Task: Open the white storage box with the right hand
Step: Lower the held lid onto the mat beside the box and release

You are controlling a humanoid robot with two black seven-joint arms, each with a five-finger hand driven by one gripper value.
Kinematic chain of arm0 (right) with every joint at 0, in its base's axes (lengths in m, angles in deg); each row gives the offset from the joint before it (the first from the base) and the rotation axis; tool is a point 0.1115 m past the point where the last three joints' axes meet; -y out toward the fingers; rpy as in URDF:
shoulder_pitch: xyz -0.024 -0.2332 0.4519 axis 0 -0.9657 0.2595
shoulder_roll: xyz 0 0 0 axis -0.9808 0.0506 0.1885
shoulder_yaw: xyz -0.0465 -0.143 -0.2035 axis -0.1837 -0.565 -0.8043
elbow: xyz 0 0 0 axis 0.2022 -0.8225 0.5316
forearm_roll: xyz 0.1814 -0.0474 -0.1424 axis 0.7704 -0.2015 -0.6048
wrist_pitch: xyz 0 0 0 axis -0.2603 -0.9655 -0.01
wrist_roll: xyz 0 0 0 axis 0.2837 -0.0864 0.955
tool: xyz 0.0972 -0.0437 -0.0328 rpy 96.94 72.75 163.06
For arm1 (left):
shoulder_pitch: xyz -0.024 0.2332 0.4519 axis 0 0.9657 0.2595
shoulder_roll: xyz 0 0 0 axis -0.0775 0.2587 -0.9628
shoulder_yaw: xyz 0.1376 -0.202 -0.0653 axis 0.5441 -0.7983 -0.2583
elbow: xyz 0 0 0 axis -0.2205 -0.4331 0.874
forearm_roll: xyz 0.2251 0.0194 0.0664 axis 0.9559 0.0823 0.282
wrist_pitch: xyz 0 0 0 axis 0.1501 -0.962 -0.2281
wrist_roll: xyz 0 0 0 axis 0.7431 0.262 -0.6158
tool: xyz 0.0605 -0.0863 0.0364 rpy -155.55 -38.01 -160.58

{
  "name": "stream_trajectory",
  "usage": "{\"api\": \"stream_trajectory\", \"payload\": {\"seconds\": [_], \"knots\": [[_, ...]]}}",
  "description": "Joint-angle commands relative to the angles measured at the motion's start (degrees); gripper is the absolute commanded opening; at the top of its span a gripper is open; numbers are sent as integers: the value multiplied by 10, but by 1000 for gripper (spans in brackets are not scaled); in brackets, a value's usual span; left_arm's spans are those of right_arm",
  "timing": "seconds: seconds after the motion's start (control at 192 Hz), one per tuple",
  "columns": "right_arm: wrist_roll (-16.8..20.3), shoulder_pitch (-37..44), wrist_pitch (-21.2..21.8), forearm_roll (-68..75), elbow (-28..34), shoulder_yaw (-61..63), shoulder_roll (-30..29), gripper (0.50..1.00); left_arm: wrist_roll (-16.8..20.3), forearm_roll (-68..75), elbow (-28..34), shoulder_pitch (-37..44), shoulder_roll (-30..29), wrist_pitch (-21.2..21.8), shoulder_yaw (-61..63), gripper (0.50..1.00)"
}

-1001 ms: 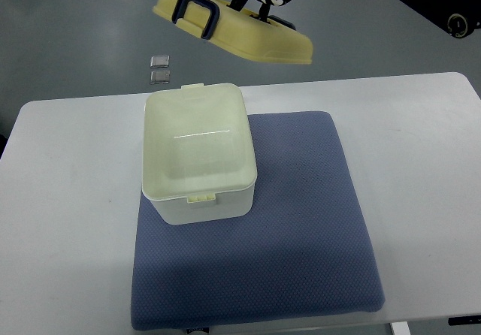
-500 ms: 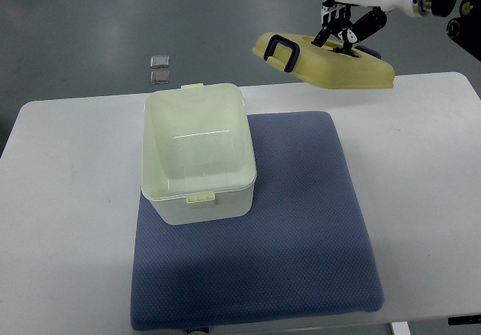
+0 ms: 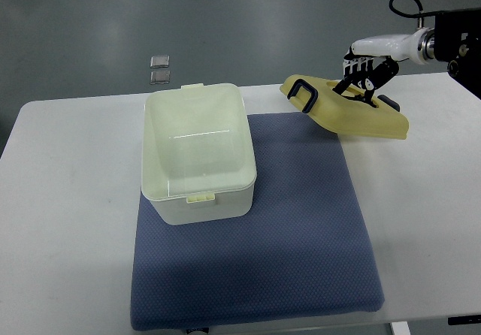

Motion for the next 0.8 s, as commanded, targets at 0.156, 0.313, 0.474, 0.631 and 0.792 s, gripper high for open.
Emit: {"api": "stream_trajectory", "payload": {"seconds": [0.156, 0.313, 0.474, 0.631, 0.792], "knots": [[27, -1, 38, 56, 1, -4, -35, 500, 0, 0, -1, 0, 0, 0, 0, 1000], [34, -6, 46, 65, 3, -6, -58, 500, 0, 0, 2, 0, 0, 0, 0, 1000], [41, -23, 45, 64, 4, -6, -67, 500, 0, 0, 2, 0, 0, 0, 0, 1000], [41, -36, 46, 64, 5, -7, -71, 500, 0, 1, 1, 0, 0, 0, 0, 1000], [38, -44, 46, 64, 5, -7, -72, 500, 0, 0, 0, 0, 0, 0, 0, 1000]]}}
